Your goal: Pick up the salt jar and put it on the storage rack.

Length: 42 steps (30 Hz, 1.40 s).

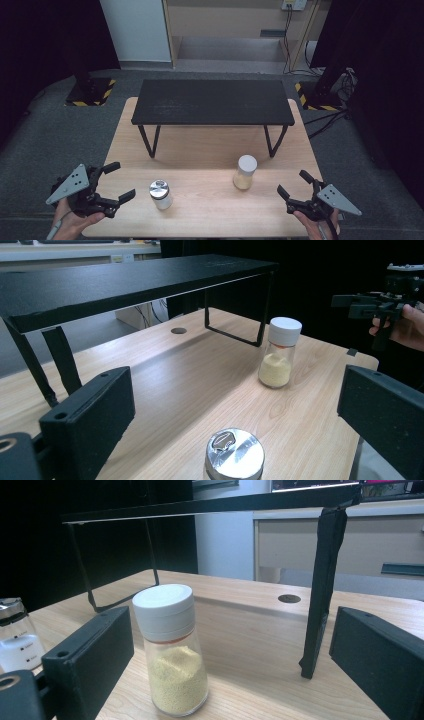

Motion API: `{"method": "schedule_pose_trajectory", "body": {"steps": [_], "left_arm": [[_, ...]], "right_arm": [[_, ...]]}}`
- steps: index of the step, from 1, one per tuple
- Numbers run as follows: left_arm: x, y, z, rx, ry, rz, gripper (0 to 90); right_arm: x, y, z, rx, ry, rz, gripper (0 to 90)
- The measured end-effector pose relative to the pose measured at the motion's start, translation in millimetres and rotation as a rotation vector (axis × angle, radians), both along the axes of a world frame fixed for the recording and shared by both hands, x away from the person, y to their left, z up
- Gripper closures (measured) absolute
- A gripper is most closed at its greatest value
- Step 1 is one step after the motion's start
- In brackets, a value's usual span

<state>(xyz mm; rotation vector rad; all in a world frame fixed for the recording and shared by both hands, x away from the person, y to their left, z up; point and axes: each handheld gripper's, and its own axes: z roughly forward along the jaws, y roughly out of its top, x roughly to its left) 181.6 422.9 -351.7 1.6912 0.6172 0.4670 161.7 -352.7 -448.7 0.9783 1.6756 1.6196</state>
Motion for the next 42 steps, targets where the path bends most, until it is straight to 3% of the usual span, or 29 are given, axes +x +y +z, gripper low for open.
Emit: {"method": "schedule_pose_trajectory", "body": {"steps": [21,42], "left_arm": [[-11.5,3.9,4.8,0.010,-0.005,0.034,0.5],[-10.9,5.9,4.0,0.038,0.009,0.030,0.4]], "right_arm": [[-1.4,-2.2,-0.7,0.010,-0.008,0.001,4.0],[-1.3,-3.3,-1.9,0.027,-0.017,0.014,4.2]]}}
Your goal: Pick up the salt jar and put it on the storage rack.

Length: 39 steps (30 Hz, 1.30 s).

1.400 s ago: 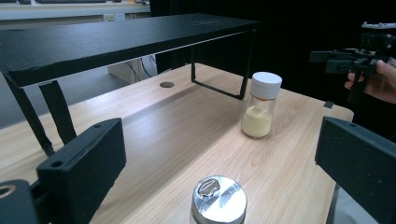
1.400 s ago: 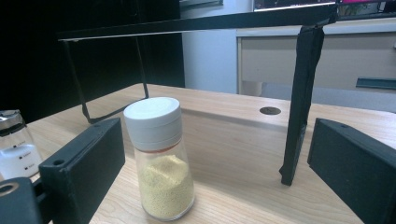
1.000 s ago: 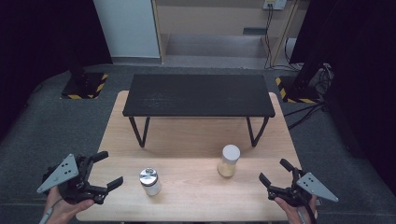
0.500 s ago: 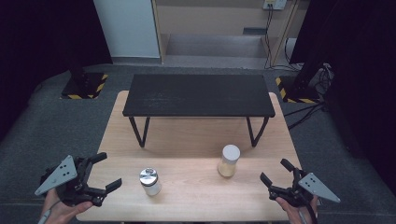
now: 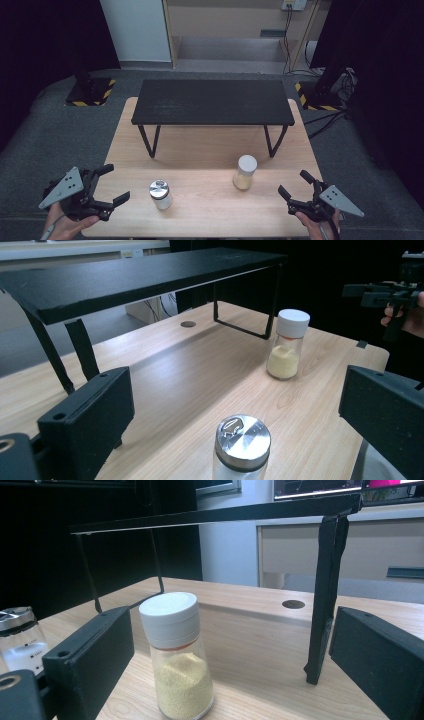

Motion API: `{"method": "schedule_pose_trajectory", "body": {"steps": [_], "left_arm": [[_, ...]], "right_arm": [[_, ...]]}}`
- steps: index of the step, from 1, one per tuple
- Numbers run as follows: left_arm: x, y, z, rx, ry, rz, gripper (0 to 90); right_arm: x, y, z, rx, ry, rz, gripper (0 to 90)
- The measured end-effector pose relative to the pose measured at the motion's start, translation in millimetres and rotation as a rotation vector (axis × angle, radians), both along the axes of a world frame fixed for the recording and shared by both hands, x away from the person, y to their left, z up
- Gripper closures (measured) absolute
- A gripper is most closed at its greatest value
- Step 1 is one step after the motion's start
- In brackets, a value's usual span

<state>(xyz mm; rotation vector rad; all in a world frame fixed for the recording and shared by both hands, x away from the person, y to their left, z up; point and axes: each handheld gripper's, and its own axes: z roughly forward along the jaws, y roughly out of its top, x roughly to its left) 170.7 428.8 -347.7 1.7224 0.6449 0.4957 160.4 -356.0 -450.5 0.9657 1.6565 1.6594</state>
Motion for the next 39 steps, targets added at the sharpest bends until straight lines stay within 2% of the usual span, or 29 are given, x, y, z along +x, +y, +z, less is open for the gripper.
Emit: {"method": "schedule_pose_trajectory", "body": {"steps": [18,24,27,39], "left_arm": [[7.8,-5.6,-10.7,0.066,0.039,-0.003,0.5],[12.7,-9.2,-12.6,0.107,0.047,-0.024,1.0],[14.8,-10.2,-14.5,0.111,0.054,-0.031,1.2],[31.9,-16.6,-33.3,0.146,0.091,-0.082,2.1]], "right_arm": [[-0.3,0.1,-0.4,0.005,-0.001,-0.002,4.0],[-0.1,0.2,-0.5,0.004,-0.001,-0.002,4.0],[-0.1,0.4,-0.4,0.004,0.000,-0.002,4.0],[0.0,0.3,-0.8,0.010,0.003,-0.005,4.1]]}}
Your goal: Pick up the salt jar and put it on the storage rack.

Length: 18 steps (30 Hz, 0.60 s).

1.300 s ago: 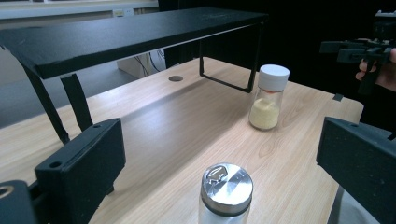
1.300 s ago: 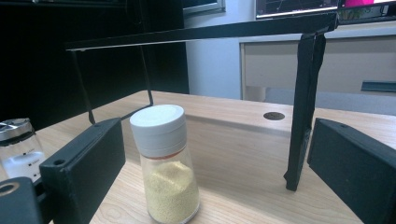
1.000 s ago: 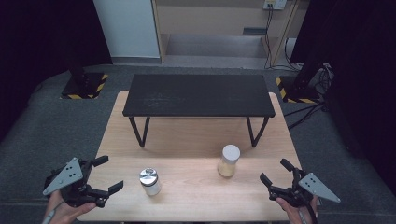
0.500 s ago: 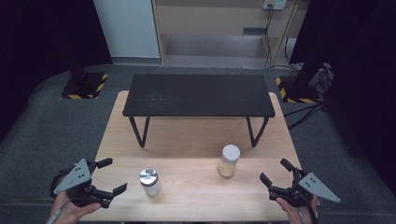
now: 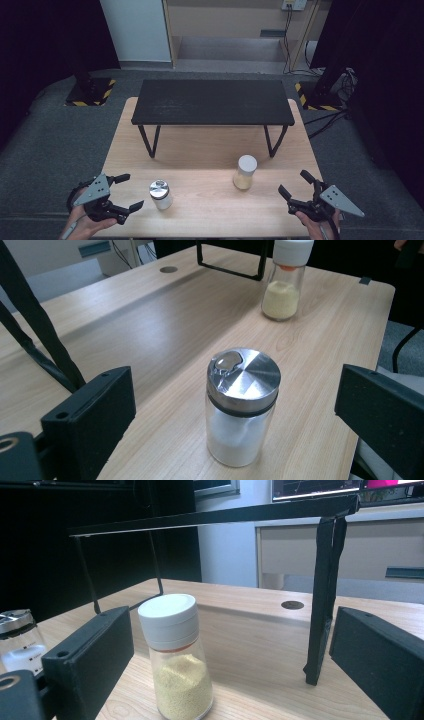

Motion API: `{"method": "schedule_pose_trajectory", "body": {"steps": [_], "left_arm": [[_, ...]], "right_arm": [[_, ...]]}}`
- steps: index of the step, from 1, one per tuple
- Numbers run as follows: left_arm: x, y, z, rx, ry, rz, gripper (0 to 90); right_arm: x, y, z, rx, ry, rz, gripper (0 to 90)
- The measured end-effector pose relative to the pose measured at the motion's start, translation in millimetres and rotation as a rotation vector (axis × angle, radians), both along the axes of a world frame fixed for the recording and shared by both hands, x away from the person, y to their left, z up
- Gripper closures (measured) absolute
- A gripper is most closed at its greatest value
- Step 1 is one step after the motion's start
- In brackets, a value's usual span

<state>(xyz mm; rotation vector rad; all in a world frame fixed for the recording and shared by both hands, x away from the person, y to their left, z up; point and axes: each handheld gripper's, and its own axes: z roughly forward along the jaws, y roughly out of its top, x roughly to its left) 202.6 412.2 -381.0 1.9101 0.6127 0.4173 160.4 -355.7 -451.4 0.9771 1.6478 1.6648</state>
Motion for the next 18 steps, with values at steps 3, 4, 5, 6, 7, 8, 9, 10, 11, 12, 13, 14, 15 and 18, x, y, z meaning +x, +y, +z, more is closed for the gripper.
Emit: {"method": "schedule_pose_trajectory", "body": {"steps": [3,4,5,6,7,8,9,10,11,12,13,14,15,18], "left_arm": [[3.5,-1.0,-5.4,0.004,0.004,-0.003,2.4],[4.9,-0.9,-7.5,0.002,0.007,-0.004,2.5],[5.8,-1.3,-8.6,0.006,0.008,-0.004,2.9],[7.1,-1.9,-9.9,0.010,0.010,-0.006,3.0],[8.4,-2.3,-11.5,0.011,0.011,-0.009,3.0],[9.7,-2.9,-12.8,0.013,0.011,-0.012,3.3],[10.9,-3.7,-14.1,0.015,0.012,-0.014,3.4],[12.6,-5.0,-16.1,0.016,0.014,-0.018,3.6],[14.2,-6.1,-17.4,0.018,0.021,-0.022,4.0],[15.8,-7.4,-18.7,0.021,0.027,-0.026,4.4],[15.8,-7.4,-18.7,0.021,0.027,-0.026,4.4],[17.0,-8.4,-20.8,0.020,0.032,-0.028,4.5],[19.2,-10.7,-25.2,0.020,0.040,-0.034,4.5],[20.2,-14.0,-27.9,0.029,0.042,-0.039,4.5]], "right_arm": [[0.2,0.0,-0.3,0.003,0.002,-0.001,4.1],[0.2,0.0,-0.4,0.003,0.001,-0.002,4.0],[0.1,0.1,-0.5,0.003,0.000,-0.002,4.1],[0.1,0.1,-0.4,0.002,0.000,-0.002,4.1],[0.2,0.1,-0.4,0.003,0.001,-0.001,4.1],[0.3,0.1,-0.5,0.004,0.002,-0.002,4.1],[0.3,0.1,-0.5,0.004,0.002,-0.002,4.1],[0.4,0.1,-0.4,0.004,0.003,-0.001,4.1],[0.3,0.2,-0.4,0.004,0.003,-0.002,4.1],[0.3,0.2,-0.5,0.005,0.003,-0.002,4.1],[0.2,0.1,-0.4,0.004,0.003,-0.002,4.1],[0.2,0.1,-0.6,0.003,0.001,-0.002,4.1],[0.1,0.0,-0.6,0.004,0.002,-0.002,4.2],[-0.2,-0.4,-0.8,0.005,0.003,-0.005,4.2]]}}
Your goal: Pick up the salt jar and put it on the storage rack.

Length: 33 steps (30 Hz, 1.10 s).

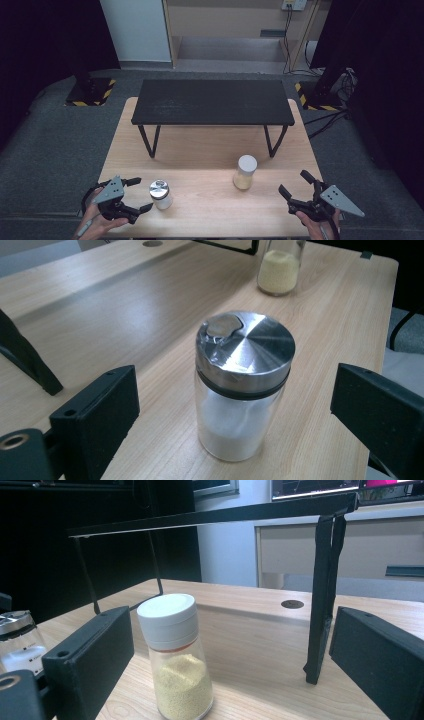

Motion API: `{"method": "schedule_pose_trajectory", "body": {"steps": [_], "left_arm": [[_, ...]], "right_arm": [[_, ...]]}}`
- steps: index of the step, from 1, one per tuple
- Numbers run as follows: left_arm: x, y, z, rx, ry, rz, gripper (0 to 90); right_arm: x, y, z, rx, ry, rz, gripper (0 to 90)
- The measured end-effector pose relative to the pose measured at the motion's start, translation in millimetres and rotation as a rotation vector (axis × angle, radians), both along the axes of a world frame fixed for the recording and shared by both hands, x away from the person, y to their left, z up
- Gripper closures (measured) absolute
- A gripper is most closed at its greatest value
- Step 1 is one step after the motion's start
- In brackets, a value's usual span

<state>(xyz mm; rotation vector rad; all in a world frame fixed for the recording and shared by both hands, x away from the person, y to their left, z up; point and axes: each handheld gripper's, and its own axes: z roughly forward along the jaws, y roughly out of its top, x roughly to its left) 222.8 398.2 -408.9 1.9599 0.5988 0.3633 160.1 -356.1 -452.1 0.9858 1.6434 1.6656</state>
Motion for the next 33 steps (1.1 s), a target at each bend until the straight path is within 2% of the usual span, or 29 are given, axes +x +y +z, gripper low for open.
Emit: {"method": "schedule_pose_trajectory", "body": {"steps": [16,18,20,23,25,28,29,33], "left_arm": [[19.7,-24.7,-12.9,-0.002,0.007,-0.030,5.9],[21.7,-29.3,-12.1,0.013,-0.001,-0.040,7.1],[23.8,-31.6,-12.3,0.020,-0.004,-0.050,9.6],[25.8,-34.0,-14.9,0.032,-0.013,-0.058,17.8],[27.4,-32.0,-18.3,0.014,-0.014,-0.066,25.7],[29.0,-26.8,-21.1,-0.014,-0.008,-0.057,32.2],[29.8,-25.6,-22.3,-0.023,-0.005,-0.056,32.4],[28.9,-27.7,-19.6,-0.004,-0.017,-0.058,32.8]], "right_arm": [[-0.2,-0.7,-0.5,0.002,-0.001,-0.002,4.2],[-0.1,-0.8,-0.4,0.001,0.000,-0.001,4.2],[-0.3,-0.9,-0.5,0.002,-0.001,-0.002,4.2],[-0.8,-1.0,-0.4,0.004,-0.001,-0.002,4.2],[-0.7,-1.3,-0.4,0.004,-0.001,-0.001,4.2],[-0.5,-1.4,-0.5,0.003,0.000,0.000,4.2],[-0.3,-1.3,-0.5,0.001,-0.001,0.001,4.2],[-0.3,-1.1,-0.5,0.001,-0.001,0.000,4.2]]}}
